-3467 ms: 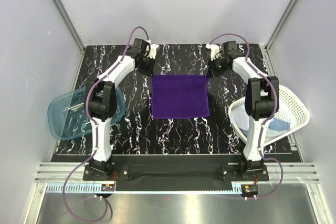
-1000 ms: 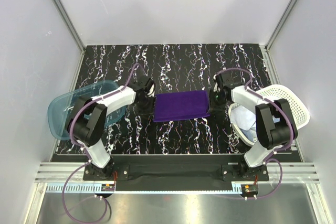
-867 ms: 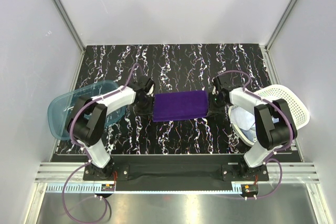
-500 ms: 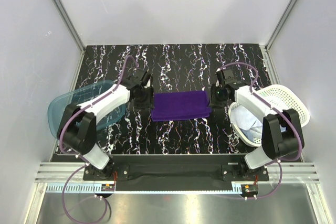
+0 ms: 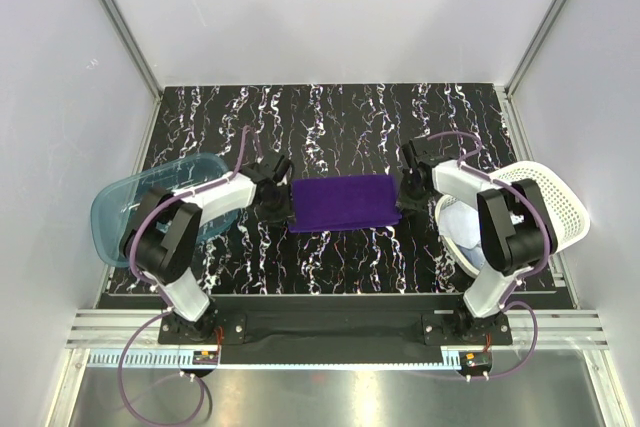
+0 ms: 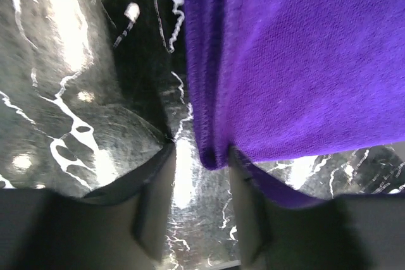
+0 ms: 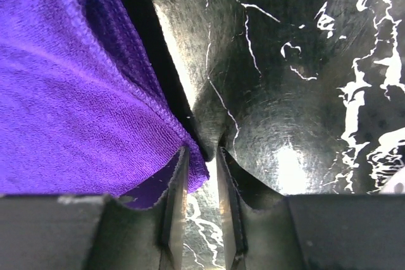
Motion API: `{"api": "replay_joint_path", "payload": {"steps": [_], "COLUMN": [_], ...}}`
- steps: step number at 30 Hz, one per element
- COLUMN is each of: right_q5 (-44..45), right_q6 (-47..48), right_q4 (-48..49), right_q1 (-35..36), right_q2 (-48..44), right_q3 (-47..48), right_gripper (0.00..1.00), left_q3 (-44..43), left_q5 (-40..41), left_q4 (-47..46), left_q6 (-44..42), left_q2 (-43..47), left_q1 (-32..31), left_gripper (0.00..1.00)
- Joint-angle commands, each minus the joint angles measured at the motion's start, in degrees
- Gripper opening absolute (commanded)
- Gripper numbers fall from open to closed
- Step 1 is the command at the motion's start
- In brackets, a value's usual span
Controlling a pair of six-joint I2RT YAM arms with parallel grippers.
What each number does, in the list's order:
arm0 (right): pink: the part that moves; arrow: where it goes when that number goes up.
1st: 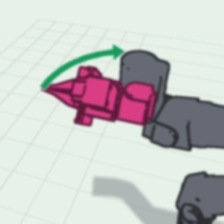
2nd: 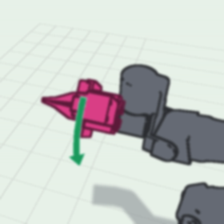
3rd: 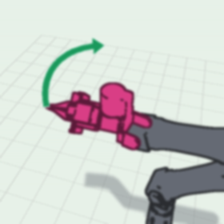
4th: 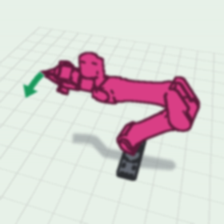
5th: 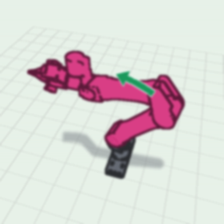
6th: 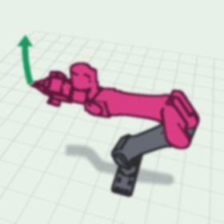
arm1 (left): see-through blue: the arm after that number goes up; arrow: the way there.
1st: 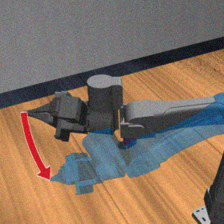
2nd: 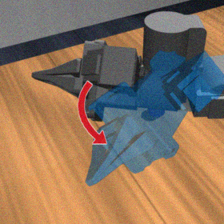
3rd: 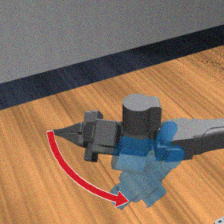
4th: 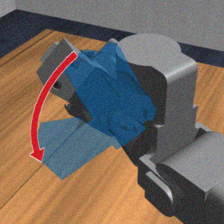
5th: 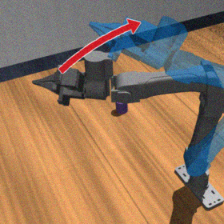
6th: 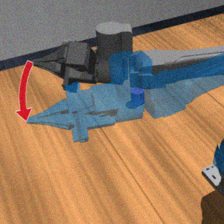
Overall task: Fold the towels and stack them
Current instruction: Fold the towel
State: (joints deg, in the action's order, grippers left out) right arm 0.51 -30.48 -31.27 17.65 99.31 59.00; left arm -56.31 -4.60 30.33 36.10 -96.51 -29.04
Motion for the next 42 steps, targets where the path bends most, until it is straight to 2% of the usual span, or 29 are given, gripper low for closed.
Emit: {"api": "replay_joint_path", "payload": {"steps": [1,3,4,5,9,10,15,19,28,32,34,35,37,40,42], "right_q5": [1.2,0.7,0.5,0.5,0.5,0.3,0.2,-0.4,-4.4,-6.2,-6.0,-5.0,-4.3,-5.9,-12.9], "right_q6": [-2.3,-2.6,-2.6,-2.7,-2.4,-2.4,-2.5,-2.6,-4.9,-4.4,-3.2,-2.9,-1.9,-1.4,0.1], "right_q4": [3.4,3.9,4.1,4.2,3.8,3.3,0.3,-0.3,8.0,9.4,7.2,5.8,1.7,-0.6,3.3], "right_q1": [1.0,0.9,1.0,1.0,1.0,1.1,1.0,1.3,1.7,1.7,1.7,1.7,1.7,1.6,1.8], "right_q2": [-2.2,-3.9,-4.5,-5.4,-6.9,-7.3,-9.0,-12.1,-14.4,-14.1,-15.5,-16.3,-19.0,-21.5,-22.2], "right_q3": [-2.6,-4.0,-4.3,-4.8,-4.4,-3.8,-1.9,-2.7,-13.9,-15.8,-15.3,-14.3,-12.9,-10.1,-10.2], "right_gripper": [0.3,0.27,0.25,0.2,0.02,0.0,0.0,0.0,0.0,0.13,0.23,0.26,0.3,0.3,0.28], "left_q3": [0.4,-0.4,-0.8,-1.5,-4.0,-5.5,-8.6,-7.7,0.4,1.2,1.1,0.6,-0.8,-5.3,-7.9], "left_q5": [-0.4,0.0,0.1,0.6,2.7,2.9,4.4,4.5,4.1,3.4,3.1,3.1,4.4,7.9,8.7], "left_q4": [-3.8,-3.1,-2.5,-1.8,1.7,2.4,8.2,9.0,4.2,3.5,4.1,4.5,7.1,11.2,12.5], "left_q6": [0.8,0.4,0.1,-0.5,-1.6,-1.9,-2.5,-2.6,-1.9,-2.4,-2.3,-2.3,-2.6,-3.7,-4.4], "left_q2": [0.4,-0.1,-0.6,-0.9,-0.8,-0.6,0.4,2.3,2.0,1.9,2.6,3.3,4.0,5.5,6.9], "left_q1": [-0.3,-0.3,-0.3,-0.4,-0.3,-0.4,-0.3,-0.3,-0.4,-0.3,-0.3,-0.4,-0.4,-0.6,-1.0], "left_gripper": [0.28,0.16,0.03,0.0,0.0,0.0,0.0,0.0,0.0,0.0,0.12,0.25,0.41,0.47,0.47]}}
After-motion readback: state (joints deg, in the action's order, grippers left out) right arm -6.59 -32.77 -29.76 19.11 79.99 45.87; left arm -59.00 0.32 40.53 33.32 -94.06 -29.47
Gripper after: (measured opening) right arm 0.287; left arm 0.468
